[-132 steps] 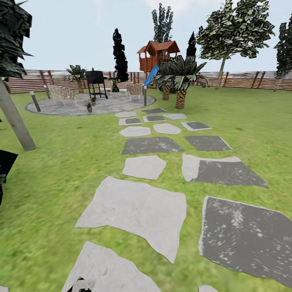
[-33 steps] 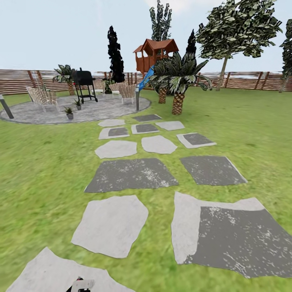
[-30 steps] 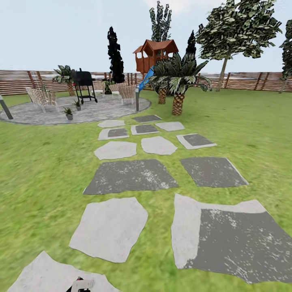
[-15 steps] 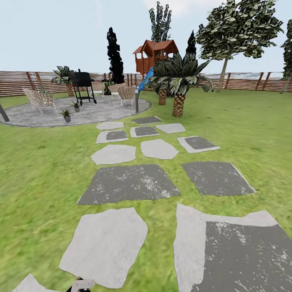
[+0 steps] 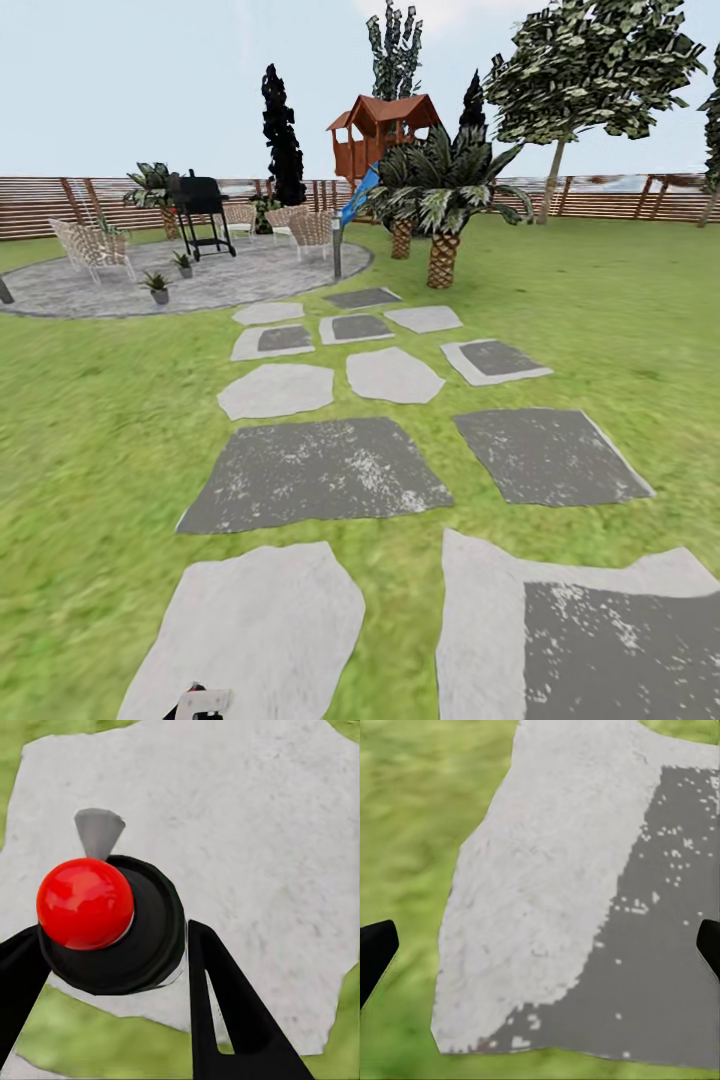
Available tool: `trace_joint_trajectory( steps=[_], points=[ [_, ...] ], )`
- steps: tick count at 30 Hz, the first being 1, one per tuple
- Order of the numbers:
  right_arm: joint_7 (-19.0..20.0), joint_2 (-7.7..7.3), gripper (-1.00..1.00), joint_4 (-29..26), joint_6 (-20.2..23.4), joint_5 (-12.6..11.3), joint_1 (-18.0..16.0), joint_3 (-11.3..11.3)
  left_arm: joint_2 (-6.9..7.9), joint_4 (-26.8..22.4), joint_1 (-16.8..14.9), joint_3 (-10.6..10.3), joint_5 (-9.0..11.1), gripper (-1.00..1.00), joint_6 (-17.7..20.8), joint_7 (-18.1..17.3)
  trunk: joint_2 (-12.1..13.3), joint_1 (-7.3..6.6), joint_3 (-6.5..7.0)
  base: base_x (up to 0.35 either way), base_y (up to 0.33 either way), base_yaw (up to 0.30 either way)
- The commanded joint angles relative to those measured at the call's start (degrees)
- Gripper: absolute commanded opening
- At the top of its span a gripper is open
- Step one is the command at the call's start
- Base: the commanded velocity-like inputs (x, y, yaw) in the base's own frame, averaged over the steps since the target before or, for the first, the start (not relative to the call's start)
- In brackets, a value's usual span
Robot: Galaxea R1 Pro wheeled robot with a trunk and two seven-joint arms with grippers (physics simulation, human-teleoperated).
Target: Pick up the pesticide atomizer in the garden and spray insectifuge to fully cover both potted plants in the garden.
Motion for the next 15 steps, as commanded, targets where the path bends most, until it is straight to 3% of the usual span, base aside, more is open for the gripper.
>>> trace_joint_trajectory(
  steps=[1, 15],
  points=[
    [0.0, 0.00, 1.00, 0.0, -0.2, 0.0, 0.0, 0.0, -0.01, 0.0, 0.0, 0.2, 0.0, -1.00, -0.2, 0.0, 0.0, 0.02, -0.05, 0.340, 0.000, 0.000],
    [0.0, 0.00, 1.00, 0.0, -0.2, 0.0, 0.0, 0.0, -0.04, 0.0, 0.0, 0.2, -0.1, -1.00, -0.2, 0.0, 0.0, 0.02, -0.05, 0.340, 0.000, 0.000]
  ],
)
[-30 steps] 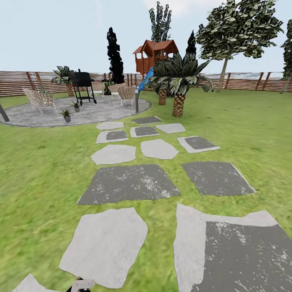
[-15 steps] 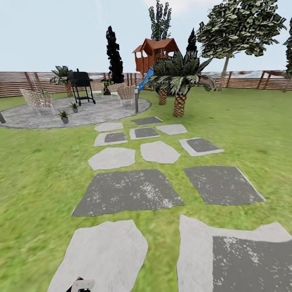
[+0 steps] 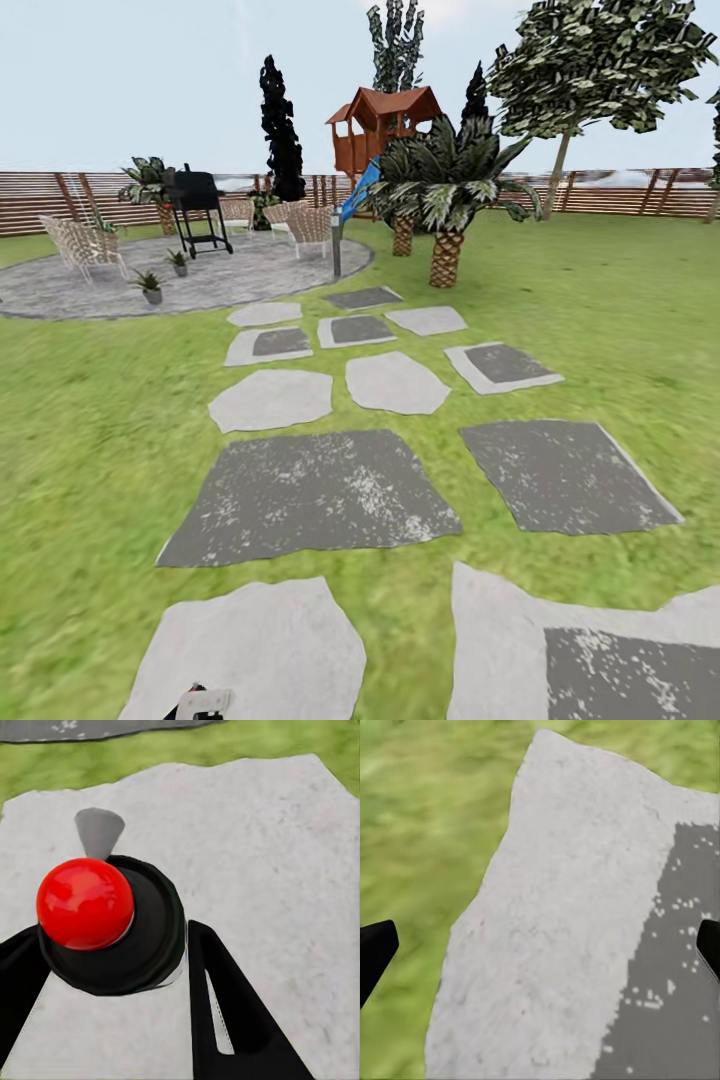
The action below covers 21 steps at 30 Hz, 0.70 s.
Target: Pick up the pesticide atomizer in the garden and spray insectifuge to fully cover both potted plants in the garden.
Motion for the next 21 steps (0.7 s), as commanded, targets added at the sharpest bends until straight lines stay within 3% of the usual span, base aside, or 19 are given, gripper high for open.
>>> trace_joint_trajectory(
  steps=[1, 21],
  points=[
    [0.0, 0.00, 1.00, 0.0, -0.2, 0.0, 0.0, 0.0, -0.03, 0.0, 0.0, 0.2, 0.0, -1.00, -0.2, 0.0, 0.0, 0.02, -0.05, 0.340, 0.000, 0.000],
    [0.0, 0.00, 1.00, 0.0, -0.1, 0.0, 0.0, 0.0, 0.00, 0.0, 0.0, 0.2, 0.0, -1.00, -0.2, 0.0, 0.0, 0.02, -0.05, 0.340, 0.000, 0.000]
  ],
)
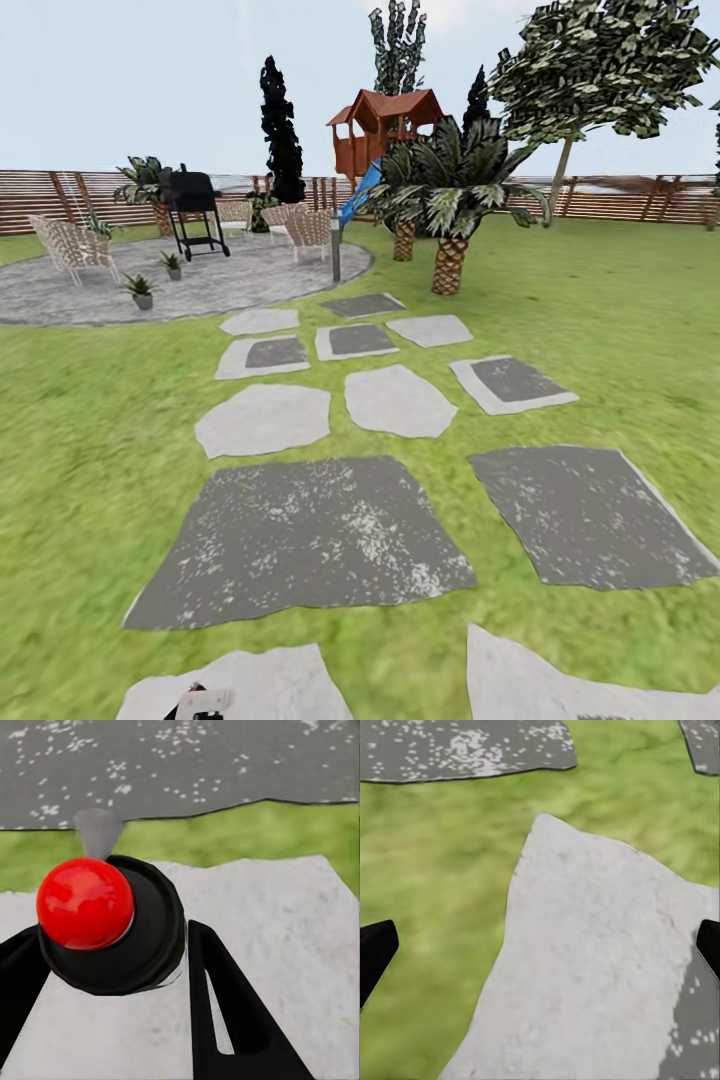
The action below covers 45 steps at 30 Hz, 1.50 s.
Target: Pick up the pesticide atomizer in the garden and spray insectifuge to fully cover both potted plants in the garden.
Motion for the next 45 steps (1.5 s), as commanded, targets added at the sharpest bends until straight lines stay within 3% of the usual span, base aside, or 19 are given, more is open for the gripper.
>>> trace_joint_trajectory(
  steps=[1, 45],
  points=[
    [0.0, 0.00, 1.00, 0.0, -0.2, 0.0, 0.0, 0.0, -0.03, 0.0, 0.0, 0.2, 0.0, -1.00, -0.2, 0.0, 0.0, 0.02, -0.05, 0.340, 0.000, 0.000],
    [0.1, 0.00, 1.00, 0.0, -0.2, 0.0, 0.0, 0.0, -0.06, 0.0, 0.0, 0.1, 0.0, -1.00, -0.2, 0.0, 0.0, 0.02, -0.05, 0.340, 0.000, 0.000]
  ],
)
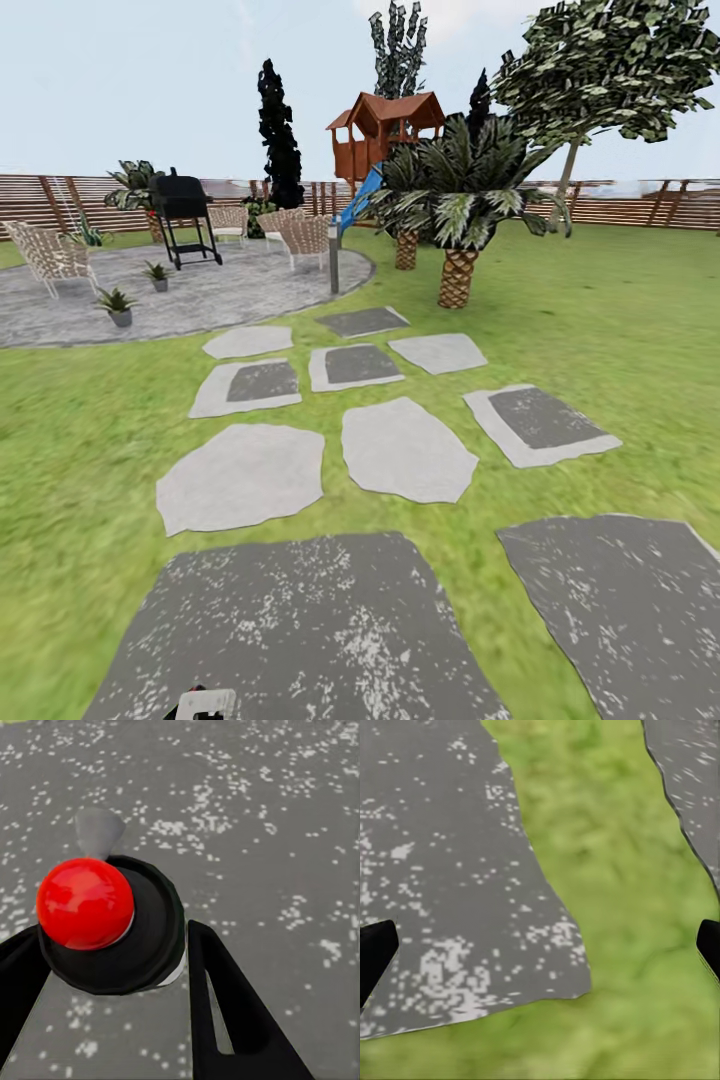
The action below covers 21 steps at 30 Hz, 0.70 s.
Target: Pick up the pesticide atomizer in the garden and spray insectifuge to fully cover both potted plants in the garden.
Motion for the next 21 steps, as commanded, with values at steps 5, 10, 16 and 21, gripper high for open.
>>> trace_joint_trajectory(
  steps=[5, 10, 16, 21],
  points=[
    [0.1, 0.00, 1.00, 0.0, -0.2, 0.0, 0.0, 0.0, -0.02, 0.0, 0.0, 0.1, 0.0, -1.00, -0.2, 0.0, 0.0, 0.02, -0.05, 0.340, 0.000, 0.000],
    [0.2, 0.07, 1.00, 0.0, -0.2, 0.0, 0.0, 0.0, -0.02, 0.1, 0.0, 0.1, 0.0, -1.00, -0.2, 0.0, 0.0, 0.02, -0.05, 0.340, 0.000, 0.054],
    [0.2, 0.09, 1.00, 0.0, -0.2, 0.1, 0.0, 0.1, -0.02, 0.1, 0.0, 0.1, 0.0, -1.00, -0.2, 0.0, 0.0, 0.02, -0.05, 0.340, 0.000, 0.246],
    [0.2, 0.09, 1.00, 0.0, -0.2, 0.1, 0.0, 0.1, -0.02, 0.1, 0.0, 0.1, 0.0, -1.00, -0.2, 0.0, 0.0, 0.02, -0.05, 0.340, 0.000, 0.276]
  ],
)
